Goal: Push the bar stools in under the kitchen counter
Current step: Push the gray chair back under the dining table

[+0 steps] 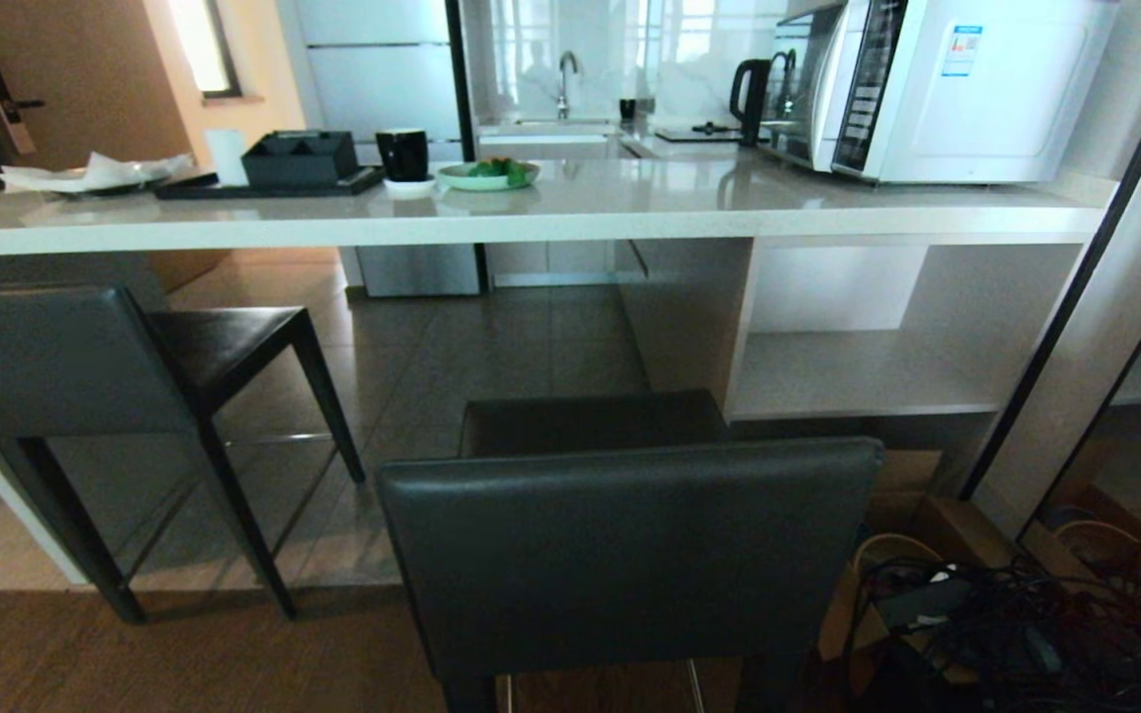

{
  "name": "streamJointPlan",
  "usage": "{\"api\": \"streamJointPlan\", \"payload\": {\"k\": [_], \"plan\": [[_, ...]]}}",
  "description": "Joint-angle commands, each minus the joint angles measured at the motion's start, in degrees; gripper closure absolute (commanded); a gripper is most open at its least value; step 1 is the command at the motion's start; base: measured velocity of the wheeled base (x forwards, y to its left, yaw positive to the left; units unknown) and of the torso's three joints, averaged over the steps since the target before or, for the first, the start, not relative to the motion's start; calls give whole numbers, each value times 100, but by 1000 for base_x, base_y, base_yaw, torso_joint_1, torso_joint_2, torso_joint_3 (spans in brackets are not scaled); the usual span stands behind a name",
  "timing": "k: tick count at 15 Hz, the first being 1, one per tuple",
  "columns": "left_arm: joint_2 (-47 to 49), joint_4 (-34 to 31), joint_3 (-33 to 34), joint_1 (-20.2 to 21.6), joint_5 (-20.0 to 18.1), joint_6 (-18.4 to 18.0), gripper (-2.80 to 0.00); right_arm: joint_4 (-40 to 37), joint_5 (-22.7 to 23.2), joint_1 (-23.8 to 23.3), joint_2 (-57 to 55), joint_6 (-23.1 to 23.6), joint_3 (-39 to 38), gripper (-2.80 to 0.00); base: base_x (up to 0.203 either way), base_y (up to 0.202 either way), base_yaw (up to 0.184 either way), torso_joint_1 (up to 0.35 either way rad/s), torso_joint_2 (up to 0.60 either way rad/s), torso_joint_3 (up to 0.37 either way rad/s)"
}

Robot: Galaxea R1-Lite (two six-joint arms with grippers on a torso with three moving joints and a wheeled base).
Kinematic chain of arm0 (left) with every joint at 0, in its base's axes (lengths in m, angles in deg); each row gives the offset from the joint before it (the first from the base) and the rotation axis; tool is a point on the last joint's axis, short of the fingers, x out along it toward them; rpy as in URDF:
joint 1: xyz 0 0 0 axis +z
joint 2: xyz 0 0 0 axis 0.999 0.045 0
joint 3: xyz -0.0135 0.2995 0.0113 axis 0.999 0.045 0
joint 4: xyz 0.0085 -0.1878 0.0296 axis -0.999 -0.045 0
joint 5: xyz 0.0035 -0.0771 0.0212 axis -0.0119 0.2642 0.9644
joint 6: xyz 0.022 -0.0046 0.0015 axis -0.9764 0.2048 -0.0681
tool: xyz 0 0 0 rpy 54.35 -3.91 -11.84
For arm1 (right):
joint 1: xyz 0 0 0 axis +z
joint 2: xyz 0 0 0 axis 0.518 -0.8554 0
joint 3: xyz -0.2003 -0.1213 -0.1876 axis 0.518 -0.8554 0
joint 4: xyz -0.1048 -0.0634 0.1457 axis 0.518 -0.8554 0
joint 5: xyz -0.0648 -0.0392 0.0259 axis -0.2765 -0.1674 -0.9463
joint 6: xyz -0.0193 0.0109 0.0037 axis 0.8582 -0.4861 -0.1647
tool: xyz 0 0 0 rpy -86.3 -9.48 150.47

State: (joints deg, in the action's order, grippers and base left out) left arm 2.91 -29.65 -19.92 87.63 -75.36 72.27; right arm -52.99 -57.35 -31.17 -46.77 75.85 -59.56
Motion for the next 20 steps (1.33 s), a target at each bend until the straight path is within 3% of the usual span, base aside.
{"api": "streamJointPlan", "payload": {"k": [1, 4, 6, 9, 12, 15, 17, 20], "plan": [[1102, 122, -495, 20, -2, 193, 0, 235, 15, 8, -1222, -121, 336, 0, 0, 0, 0, 0, 0, 0], [2990, 1192, -792, -6, -35, 364, 0, 1661, 36, 33, -3176, -246, 599, 0, 0, 0, 0, 0, 0, 0], [4180, 2468, -649, -149, -32, 358, 0, 2877, 49, 202, -4569, -261, 646, 0, 0, 0, 0, 0, 0, 0], [5615, 4170, -291, -733, 148, 328, 0, 4809, -4, 930, -6220, -63, 555, 0, 0, 0, 0, 0, 0, 0], [6811, 5550, -81, -1700, 931, 323, 0, 6512, -344, 1670, -7443, 51, 230, 0, 0, 0, 0, 0, 0, 0], [7823, 6971, 379, -2596, 1653, 319, 0, 8051, -477, 1907, -8439, 90, -339, 0, 0, 0, 0, 0, 0, 0], [8481, 7755, 534, -2928, 1991, 318, 0, 8557, -517, 2005, -8912, 114, -609, 0, 0, 0, 0, 0, 0, 0], [9497, 8590, 487, -3413, 2494, 257, 0, 8620, -526, 2019, -9089, 121, -449, 0, 0, 0, 0, 0, 0, 0]]}}
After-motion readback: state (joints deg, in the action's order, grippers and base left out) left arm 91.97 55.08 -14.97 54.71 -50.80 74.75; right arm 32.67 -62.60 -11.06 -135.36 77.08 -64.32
